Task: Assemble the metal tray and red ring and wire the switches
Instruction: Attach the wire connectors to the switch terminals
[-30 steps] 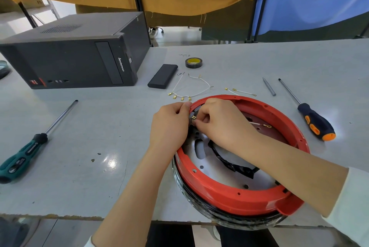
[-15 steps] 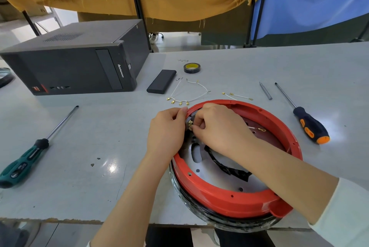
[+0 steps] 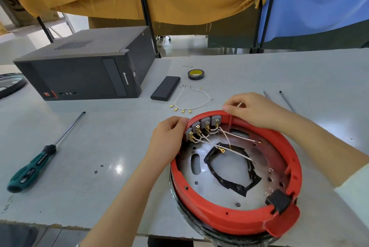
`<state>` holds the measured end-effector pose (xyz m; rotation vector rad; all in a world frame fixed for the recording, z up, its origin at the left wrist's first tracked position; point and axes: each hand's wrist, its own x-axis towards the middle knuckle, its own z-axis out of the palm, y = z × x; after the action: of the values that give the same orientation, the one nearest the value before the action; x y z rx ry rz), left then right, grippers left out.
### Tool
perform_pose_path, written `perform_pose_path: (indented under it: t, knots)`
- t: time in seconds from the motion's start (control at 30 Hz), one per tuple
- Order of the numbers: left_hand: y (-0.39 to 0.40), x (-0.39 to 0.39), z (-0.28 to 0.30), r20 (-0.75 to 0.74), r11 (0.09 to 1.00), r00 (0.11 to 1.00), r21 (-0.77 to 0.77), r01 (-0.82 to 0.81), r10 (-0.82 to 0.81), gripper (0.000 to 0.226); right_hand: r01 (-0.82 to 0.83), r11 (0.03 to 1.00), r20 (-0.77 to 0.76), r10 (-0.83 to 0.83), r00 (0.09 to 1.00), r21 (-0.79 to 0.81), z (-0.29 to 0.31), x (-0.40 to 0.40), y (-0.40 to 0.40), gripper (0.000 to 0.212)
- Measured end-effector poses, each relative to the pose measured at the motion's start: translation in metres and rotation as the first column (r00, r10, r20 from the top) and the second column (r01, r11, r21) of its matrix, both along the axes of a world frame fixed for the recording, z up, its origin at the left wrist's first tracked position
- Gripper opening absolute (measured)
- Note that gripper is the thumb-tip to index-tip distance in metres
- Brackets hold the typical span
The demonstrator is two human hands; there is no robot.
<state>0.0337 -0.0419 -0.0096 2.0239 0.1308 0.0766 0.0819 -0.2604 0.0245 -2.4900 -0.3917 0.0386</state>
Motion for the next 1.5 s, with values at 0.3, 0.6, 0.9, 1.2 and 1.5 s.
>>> perform_pose_path:
  t: [0.3, 0.6, 0.9, 1.2, 1.5]
  knots:
    - [0.023, 0.063, -0.004, 0.056, 0.981, 0.998, 0.193, 0.023, -0.034, 0.015, 0.014, 0.980, -0.072, 0.000, 0.997, 0.198, -0.020, 0.006, -0.004, 0.009]
    - [-0.008, 0.127, -0.032, 0.067, 0.677, 0.918, 0.696, 0.239, -0.392, 0.027, 0.049, 0.970, -0.119, -0.021, 0.993, 0.237, -0.024, 0.007, -0.008, 0.010]
    - [-0.003, 0.122, -0.045, 0.216, 0.824, 0.923, 0.545, 0.157, -0.319, 0.010, 0.055, 0.966, -0.138, -0.021, 0.990, 0.252, -0.025, 0.006, -0.008, 0.010]
    - [0.000, 0.119, -0.045, 0.273, 0.790, 0.887, 0.594, 0.150, -0.373, 0.014, 0.054, 0.966, -0.145, -0.017, 0.989, 0.255, -0.025, 0.004, -0.009, 0.012]
    - [-0.001, 0.108, -0.003, 0.345, 0.981, 0.926, 0.168, 0.101, -0.154, 0.034, 0.102, 0.963, 0.014, -0.109, 0.994, 0.250, -0.021, 0.001, -0.006, 0.018]
